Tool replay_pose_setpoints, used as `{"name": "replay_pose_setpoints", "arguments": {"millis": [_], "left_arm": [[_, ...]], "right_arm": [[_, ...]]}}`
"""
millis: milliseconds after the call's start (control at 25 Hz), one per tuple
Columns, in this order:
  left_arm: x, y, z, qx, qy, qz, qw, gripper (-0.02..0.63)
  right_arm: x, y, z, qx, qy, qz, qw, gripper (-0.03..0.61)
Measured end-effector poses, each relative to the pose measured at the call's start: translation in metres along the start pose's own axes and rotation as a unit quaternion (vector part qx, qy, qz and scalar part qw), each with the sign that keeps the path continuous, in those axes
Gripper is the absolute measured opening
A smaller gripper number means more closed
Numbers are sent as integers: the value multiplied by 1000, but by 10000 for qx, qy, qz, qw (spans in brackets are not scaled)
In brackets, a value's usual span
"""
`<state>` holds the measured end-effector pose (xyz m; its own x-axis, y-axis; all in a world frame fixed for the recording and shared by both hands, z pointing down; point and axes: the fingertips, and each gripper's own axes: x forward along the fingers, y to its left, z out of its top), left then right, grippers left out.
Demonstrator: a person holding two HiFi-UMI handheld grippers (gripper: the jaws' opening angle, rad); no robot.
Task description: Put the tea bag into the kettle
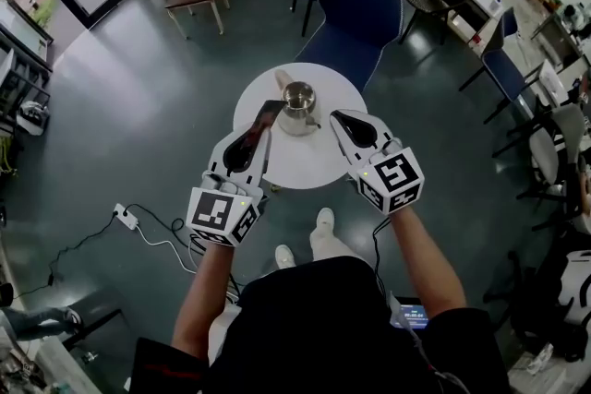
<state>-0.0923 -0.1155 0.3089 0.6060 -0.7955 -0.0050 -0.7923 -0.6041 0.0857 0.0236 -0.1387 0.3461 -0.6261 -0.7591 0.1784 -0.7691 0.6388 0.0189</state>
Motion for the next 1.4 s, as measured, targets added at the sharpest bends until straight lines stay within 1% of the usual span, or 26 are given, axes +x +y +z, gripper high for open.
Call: {"name": "replay_pose_setpoints", "arguments": {"millis": [320,720,840,1120,1280,1400], "left_arm": [[42,11,-5,35,70,377,9993,37],[90,30,-25,75,270,566,9980,37],[106,39,-33,59,421,639,9970,37],[138,58,-67,77,788,628,9949,37],[151,67,-92,149,1015,703,9922,37],[162,72,-113,95,1208,696,9902,37]], "right_arm": [[17,-42,-1,40,-33,146,9999,18],[45,-78,-9,88,32,322,9994,18],[54,-88,-11,113,80,366,9992,18],[78,-104,-28,220,210,477,9984,18],[87,-109,-42,288,292,519,9978,18],[93,-114,-53,354,376,543,9972,18]]}}
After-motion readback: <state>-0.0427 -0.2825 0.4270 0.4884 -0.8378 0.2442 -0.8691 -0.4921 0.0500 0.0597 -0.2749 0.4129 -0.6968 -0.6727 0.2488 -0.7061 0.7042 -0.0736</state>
